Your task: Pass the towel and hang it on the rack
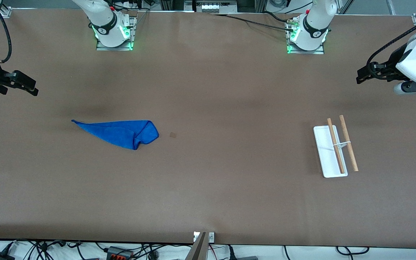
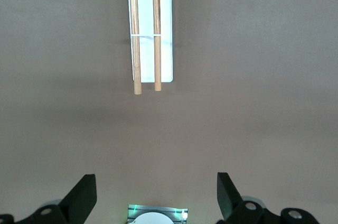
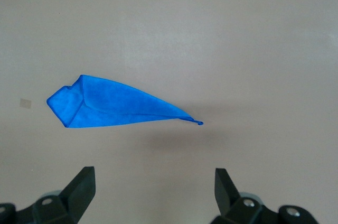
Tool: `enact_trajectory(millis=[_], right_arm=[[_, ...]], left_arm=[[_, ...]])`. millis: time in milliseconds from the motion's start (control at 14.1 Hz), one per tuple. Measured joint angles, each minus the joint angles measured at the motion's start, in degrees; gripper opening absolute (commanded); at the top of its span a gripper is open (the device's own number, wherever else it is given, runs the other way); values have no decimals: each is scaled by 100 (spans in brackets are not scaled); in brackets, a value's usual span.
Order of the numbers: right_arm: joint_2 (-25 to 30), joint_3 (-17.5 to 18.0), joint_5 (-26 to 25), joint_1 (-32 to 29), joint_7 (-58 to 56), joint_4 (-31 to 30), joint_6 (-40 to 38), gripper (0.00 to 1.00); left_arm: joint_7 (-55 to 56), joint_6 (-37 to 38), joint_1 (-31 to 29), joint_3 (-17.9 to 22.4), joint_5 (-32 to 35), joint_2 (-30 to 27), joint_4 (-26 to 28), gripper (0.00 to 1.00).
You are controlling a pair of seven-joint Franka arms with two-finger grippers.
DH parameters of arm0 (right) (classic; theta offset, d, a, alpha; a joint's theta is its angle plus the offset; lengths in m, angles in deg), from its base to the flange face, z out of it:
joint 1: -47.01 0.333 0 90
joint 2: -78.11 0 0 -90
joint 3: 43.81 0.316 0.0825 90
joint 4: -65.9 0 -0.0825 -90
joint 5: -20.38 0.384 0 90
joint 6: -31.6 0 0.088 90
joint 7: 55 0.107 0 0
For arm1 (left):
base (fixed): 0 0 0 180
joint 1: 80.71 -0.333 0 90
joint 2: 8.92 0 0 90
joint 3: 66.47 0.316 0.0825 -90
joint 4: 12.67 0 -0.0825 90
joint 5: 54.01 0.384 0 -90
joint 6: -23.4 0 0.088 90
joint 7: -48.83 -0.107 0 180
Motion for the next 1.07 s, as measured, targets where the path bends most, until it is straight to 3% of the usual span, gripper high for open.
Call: enact_trajectory(millis=[1068], right_arm=[[-127, 10, -2, 0, -20, -115, 6, 100]], left_arm=[[0, -39, -1, 0, -5, 4, -9, 100]])
